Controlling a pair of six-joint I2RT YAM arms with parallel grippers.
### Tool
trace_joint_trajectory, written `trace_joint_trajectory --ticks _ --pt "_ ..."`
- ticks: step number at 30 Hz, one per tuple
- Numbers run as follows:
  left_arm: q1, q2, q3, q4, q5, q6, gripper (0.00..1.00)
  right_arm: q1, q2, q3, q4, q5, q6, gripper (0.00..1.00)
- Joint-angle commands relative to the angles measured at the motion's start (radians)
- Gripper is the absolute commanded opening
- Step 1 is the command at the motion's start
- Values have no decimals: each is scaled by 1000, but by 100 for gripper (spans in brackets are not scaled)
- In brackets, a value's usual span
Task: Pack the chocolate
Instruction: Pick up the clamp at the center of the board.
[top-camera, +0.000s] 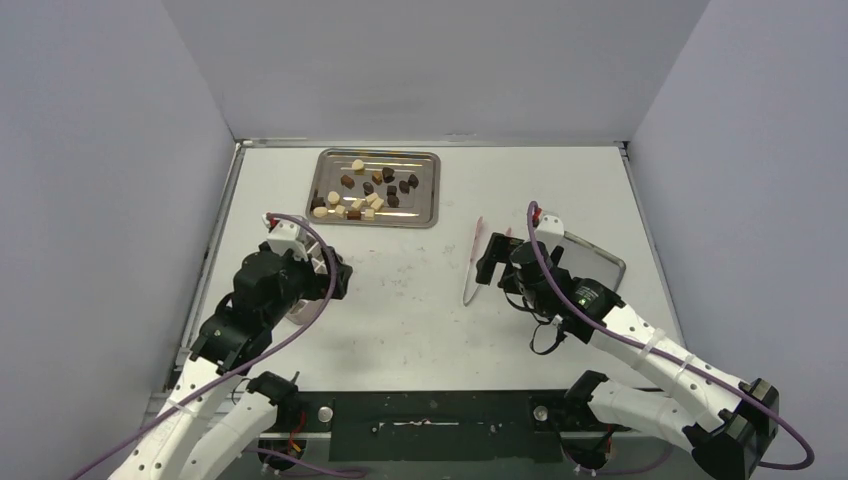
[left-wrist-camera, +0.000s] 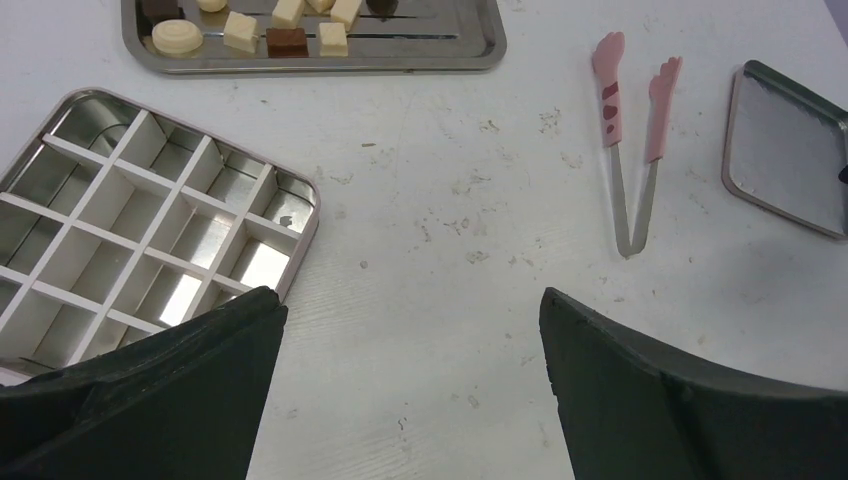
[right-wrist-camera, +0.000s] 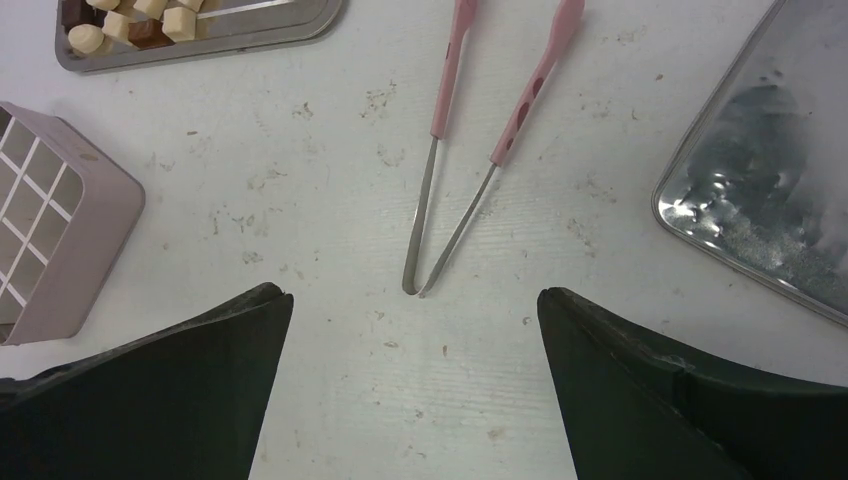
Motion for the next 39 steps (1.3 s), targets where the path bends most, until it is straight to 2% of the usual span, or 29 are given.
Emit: trace_joint_trajectory --ticks 1,5,9,13,23,26,32,39 --pt "6 -25 15 58 -9 4 97 4 -11 -4 52 30 -27 100" --pt "6 -42 36 62 -45 26 97 4 -21 21 1 106 -8 100" --pt "5 -61 53 62 -140 30 97 4 -14 3 -12 209 26 100" --pt "5 -83 22 111 -124 0 97 4 26 3 -16 251 38 100" --pt "83 -87 5 137 -116 -3 97 7 312 49 62 276 115 98" --pt "64 -99 5 138 -123 5 97 14 405 69 93 264 157 95" --pt "28 -98 2 124 -137 13 97 20 539 81 210 219 169 82" --pt "15 -100 -5 121 -121 21 97 21 683 167 224 208 171 75"
